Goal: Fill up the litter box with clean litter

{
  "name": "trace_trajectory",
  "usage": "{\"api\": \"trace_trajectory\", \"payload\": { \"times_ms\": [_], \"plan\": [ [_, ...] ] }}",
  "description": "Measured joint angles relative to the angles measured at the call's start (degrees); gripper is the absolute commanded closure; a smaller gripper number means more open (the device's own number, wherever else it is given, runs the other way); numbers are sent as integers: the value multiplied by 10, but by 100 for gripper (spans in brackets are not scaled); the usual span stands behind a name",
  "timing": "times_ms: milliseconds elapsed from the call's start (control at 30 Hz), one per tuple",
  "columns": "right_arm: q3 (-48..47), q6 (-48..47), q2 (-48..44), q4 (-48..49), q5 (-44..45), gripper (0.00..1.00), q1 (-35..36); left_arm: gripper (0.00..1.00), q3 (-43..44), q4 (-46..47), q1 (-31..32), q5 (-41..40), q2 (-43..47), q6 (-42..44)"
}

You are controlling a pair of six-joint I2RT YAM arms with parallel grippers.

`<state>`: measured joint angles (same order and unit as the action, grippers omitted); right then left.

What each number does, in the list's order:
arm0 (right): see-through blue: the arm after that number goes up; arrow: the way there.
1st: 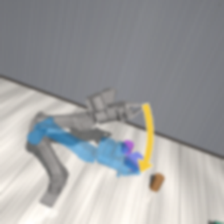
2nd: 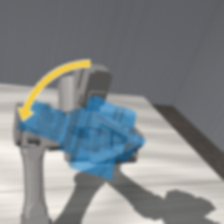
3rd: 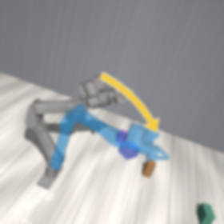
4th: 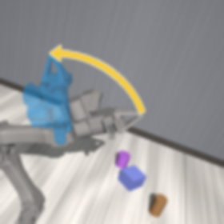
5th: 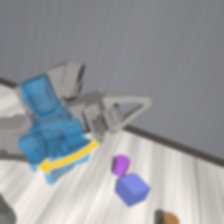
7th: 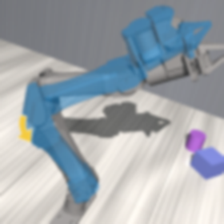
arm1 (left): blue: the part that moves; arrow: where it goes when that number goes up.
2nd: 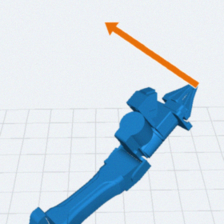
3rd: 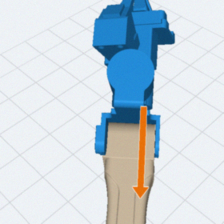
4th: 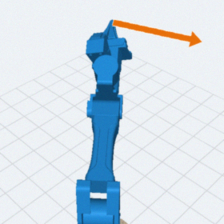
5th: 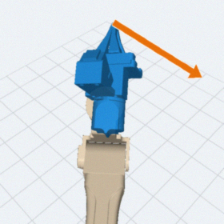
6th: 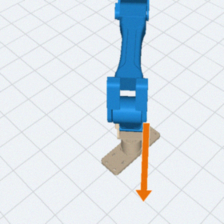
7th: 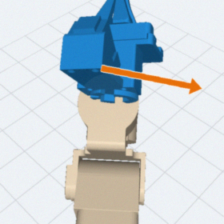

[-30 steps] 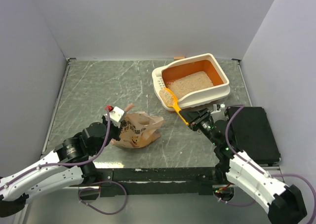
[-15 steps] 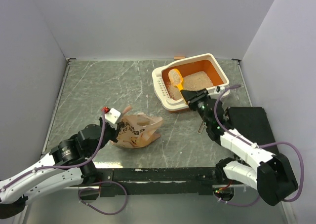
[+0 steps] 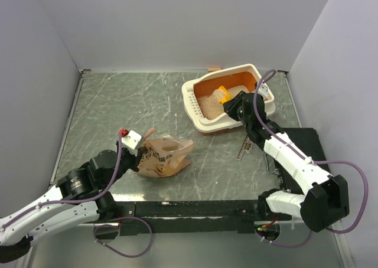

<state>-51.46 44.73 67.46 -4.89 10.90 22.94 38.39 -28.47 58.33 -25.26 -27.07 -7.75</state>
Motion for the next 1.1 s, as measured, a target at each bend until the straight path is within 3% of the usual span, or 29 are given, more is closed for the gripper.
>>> {"api": "trace_trajectory", "payload": {
  "times_ms": [167,500,867,1100],
  "plan": [
    [-61,-74,38,-90,-12,100,-19,99,0,-2,0,0,4,-1],
    [-311,-283,188,-256,-29,100,-22,99,0,-2,0,0,2,-1],
    [-377,-414,227,-400,106,100,30,99,0,2,-3,0,-5,-1],
    [-376,-414,153,-423,66,100,94,99,0,3,-3,3,-9,-1]
  ]
}}
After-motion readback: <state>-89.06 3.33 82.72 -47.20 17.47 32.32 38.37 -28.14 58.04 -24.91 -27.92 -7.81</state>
